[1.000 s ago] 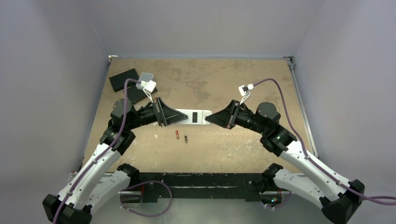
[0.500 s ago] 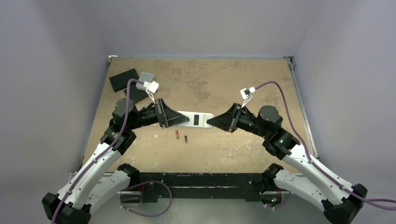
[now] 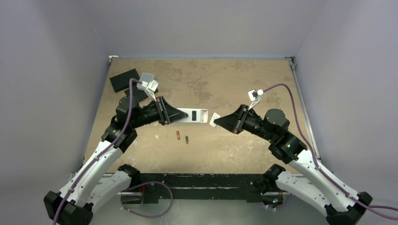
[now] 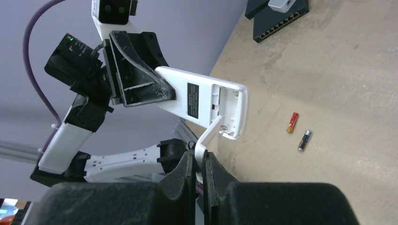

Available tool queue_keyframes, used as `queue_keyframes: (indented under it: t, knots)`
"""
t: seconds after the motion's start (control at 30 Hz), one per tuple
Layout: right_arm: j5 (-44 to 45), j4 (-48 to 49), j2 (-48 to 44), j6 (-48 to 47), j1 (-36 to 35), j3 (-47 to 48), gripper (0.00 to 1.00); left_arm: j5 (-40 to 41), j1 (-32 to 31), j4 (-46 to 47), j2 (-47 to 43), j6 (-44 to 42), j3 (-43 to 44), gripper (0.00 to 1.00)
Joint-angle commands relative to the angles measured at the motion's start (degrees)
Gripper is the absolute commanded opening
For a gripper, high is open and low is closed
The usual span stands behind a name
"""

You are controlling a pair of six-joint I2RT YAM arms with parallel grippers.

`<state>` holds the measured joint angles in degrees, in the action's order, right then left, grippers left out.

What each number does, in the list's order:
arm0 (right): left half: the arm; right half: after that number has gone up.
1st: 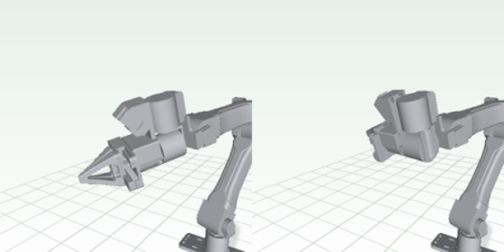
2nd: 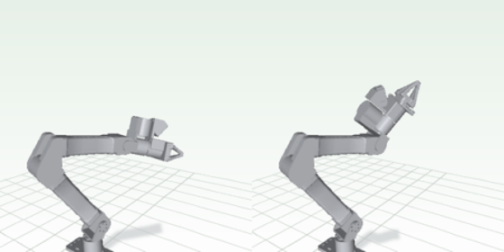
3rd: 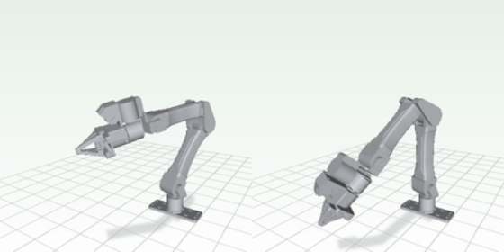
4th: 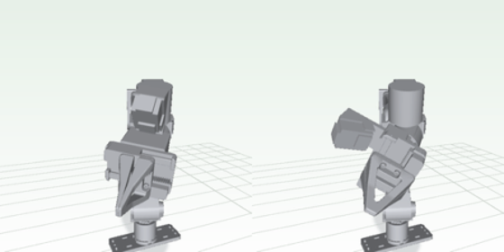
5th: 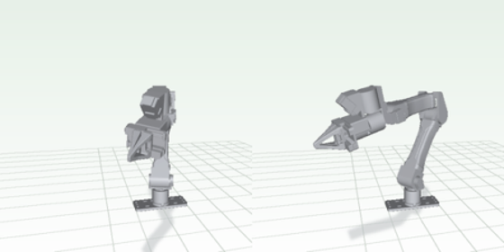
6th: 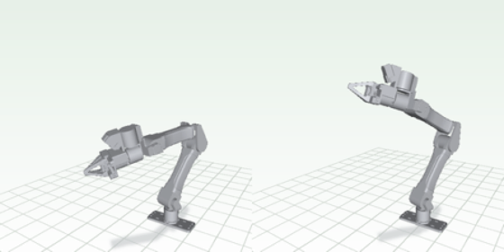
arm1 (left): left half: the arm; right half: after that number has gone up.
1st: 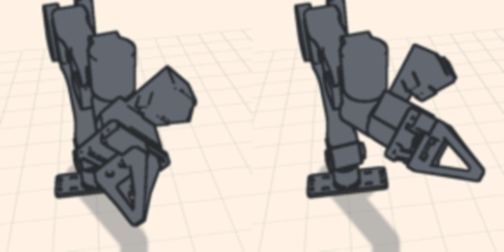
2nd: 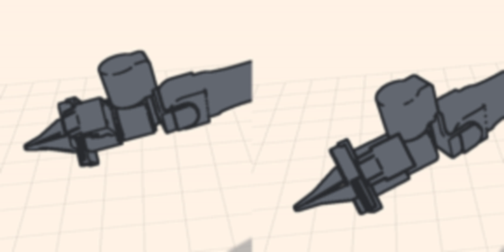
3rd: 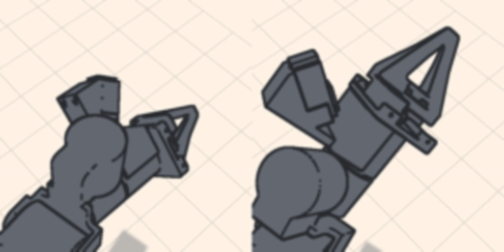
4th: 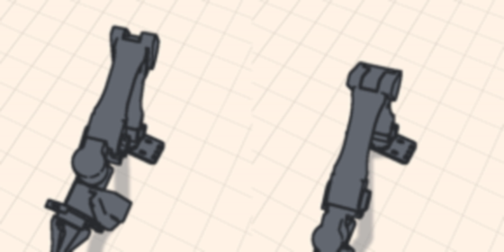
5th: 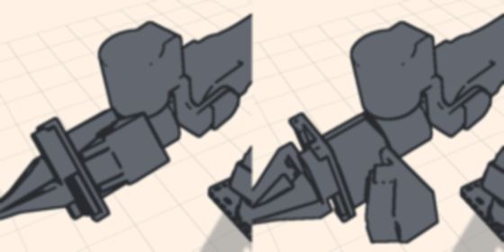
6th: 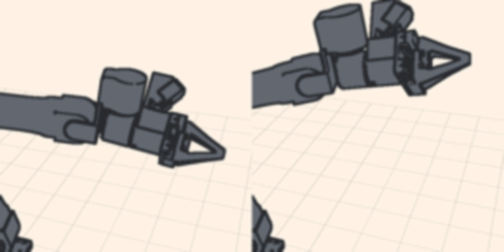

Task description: Load the batteries into the remote control

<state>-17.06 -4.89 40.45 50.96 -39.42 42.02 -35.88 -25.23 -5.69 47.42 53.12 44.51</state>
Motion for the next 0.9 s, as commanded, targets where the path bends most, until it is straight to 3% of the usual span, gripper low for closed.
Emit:
queue_keyframes:
  t: [0.0, 0.33, 0.6, 0.87]
  knots:
    - [1.6, 0.0, 0.1, -1.4, 0.1, 0.4, 0.06, 1.3, 0.2, 1.1, 0.0, -1.5, 1.6, 0.0]
    - [1.8, -0.7, 2.1, -2.6, 0.1, 0.7, 0.03, 2.5, 0.2, -1.8, -0.1, -3.4, 2.3, 0.0]
    - [5.2, -7.1, 7.8, -7.0, 0.1, 4.0, 0.01, 6.1, 0.2, -8.9, 0.2, -8.6, 4.7, 0.0]
    - [3.9, -2.0, 14.3, -9.3, 0.8, 1.0, 0.0, 6.3, 0.2, -10.7, -1.0, -9.6, 4.6, 0.0]
